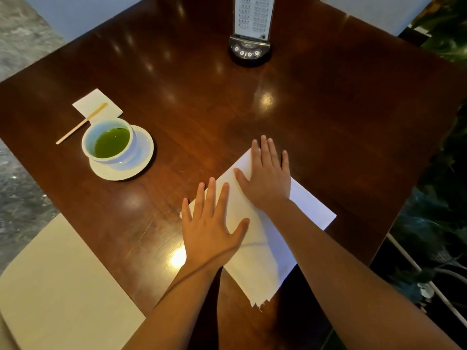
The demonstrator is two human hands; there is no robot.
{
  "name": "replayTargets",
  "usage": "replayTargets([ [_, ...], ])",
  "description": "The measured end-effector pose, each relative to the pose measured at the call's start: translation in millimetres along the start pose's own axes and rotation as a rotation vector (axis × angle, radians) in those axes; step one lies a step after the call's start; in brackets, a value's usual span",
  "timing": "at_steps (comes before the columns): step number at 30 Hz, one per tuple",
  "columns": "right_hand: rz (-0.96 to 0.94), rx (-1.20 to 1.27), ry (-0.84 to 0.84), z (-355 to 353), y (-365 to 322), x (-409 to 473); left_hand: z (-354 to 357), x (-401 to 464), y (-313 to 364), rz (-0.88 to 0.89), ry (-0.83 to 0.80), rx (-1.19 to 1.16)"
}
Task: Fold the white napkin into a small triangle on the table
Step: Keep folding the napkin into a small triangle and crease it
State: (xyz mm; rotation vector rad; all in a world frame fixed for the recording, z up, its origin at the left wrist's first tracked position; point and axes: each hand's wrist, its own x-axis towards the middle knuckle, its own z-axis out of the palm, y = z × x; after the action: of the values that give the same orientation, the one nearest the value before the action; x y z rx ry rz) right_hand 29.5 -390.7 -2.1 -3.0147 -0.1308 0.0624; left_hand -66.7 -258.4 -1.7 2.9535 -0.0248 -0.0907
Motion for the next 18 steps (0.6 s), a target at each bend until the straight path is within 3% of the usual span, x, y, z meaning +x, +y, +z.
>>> replayTargets([
  [6,-0.031,-0.007,-0.012,-5,0,0,-2,1,-1,0.015,0.013,0.006],
  [11,-0.176,0.112,0.108,-27,25,-49,-17,-15,3,0.088,0.094,-0.083],
  [15,-0.314,0.072,-0.006,-32,52,-127,-17,-62,9,0.305,0.005,-0.113],
  [18,-0.354,-0.027,-0.126,-23,63,-160,-5,-89,10,0.351,-0.103,-0.051],
])
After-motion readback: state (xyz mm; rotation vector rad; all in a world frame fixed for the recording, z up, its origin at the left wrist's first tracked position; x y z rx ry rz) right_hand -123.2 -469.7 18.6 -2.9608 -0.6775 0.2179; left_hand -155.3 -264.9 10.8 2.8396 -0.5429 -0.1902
